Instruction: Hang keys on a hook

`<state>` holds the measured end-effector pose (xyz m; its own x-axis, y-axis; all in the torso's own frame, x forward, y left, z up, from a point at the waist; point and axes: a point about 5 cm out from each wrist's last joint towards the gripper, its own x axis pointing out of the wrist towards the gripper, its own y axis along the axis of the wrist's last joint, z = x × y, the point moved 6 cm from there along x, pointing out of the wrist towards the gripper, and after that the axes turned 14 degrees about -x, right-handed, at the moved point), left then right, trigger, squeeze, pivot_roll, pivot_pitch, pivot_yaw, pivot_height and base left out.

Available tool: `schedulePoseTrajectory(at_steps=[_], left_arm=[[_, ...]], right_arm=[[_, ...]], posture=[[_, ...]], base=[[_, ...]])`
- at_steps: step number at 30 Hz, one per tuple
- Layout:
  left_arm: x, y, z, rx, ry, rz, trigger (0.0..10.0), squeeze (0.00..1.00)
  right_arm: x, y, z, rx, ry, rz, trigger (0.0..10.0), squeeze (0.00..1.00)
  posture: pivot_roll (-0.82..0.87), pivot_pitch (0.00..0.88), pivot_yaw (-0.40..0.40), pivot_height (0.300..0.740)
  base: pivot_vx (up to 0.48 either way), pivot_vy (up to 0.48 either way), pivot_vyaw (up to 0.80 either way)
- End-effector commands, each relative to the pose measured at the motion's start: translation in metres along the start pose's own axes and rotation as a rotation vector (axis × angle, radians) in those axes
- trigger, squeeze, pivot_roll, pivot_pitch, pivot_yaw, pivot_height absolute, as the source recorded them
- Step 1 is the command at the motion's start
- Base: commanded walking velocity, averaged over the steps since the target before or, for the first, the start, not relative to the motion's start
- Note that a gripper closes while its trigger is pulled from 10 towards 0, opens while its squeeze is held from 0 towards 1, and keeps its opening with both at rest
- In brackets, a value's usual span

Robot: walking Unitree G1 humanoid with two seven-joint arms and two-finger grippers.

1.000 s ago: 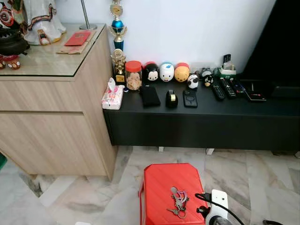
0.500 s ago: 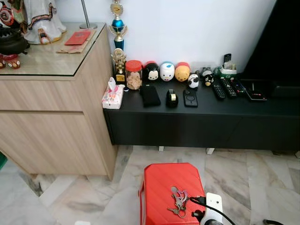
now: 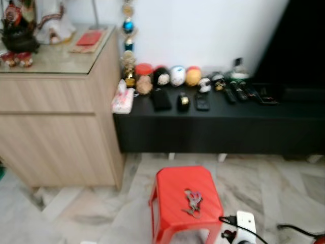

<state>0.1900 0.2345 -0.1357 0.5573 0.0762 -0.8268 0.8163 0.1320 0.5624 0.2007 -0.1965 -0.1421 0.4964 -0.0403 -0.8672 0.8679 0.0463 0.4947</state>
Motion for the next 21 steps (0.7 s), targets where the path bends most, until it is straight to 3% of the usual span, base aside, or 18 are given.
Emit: schedulePoseTrajectory(at_steps=[1, 4, 10, 12, 21], left_arm=[[-0.0051, -0.0300, -0.0007, -0.017, 0.006, -0.080, 10.0, 0.00], [-0.0050, -0.0300, -0.0007, -0.017, 0.005, -0.081, 10.0, 0.00], [-0.0049, -0.0298, -0.0001, -0.015, 0.002, -0.081, 10.0, 0.00], [-0.0048, -0.0296, 0.0001, -0.016, 0.001, -0.081, 10.0, 0.00], [-0.0048, -0.0298, 0.0011, -0.017, -0.004, -0.082, 10.0, 0.00]], right_arm=[[0.0021, 0.0252, -0.0048, -0.009, 0.001, 0.055, 10.0, 0.00], [0.0027, 0.0274, -0.0114, -0.010, 0.006, 0.057, 10.0, 0.00], [0.0023, 0.0279, -0.0052, -0.008, 0.004, 0.057, 10.0, 0.00], [0.0028, 0.0282, -0.0118, -0.010, 0.009, 0.057, 10.0, 0.00], [0.0030, 0.0285, -0.0140, -0.016, 0.009, 0.055, 10.0, 0.00]], posture=[[0.00, 0.000, -0.060, 0.740], [0.00, 0.000, -0.060, 0.740], [0.00, 0.000, -0.059, 0.740], [0.00, 0.000, -0.060, 0.740], [0.00, 0.000, -0.062, 0.740]], base=[[0.000, 0.000, 0.00], [-0.319, 0.000, 0.00], [-0.321, 0.000, 0.00], [-0.321, 0.000, 0.00], [-0.248, 0.000, 0.00]])
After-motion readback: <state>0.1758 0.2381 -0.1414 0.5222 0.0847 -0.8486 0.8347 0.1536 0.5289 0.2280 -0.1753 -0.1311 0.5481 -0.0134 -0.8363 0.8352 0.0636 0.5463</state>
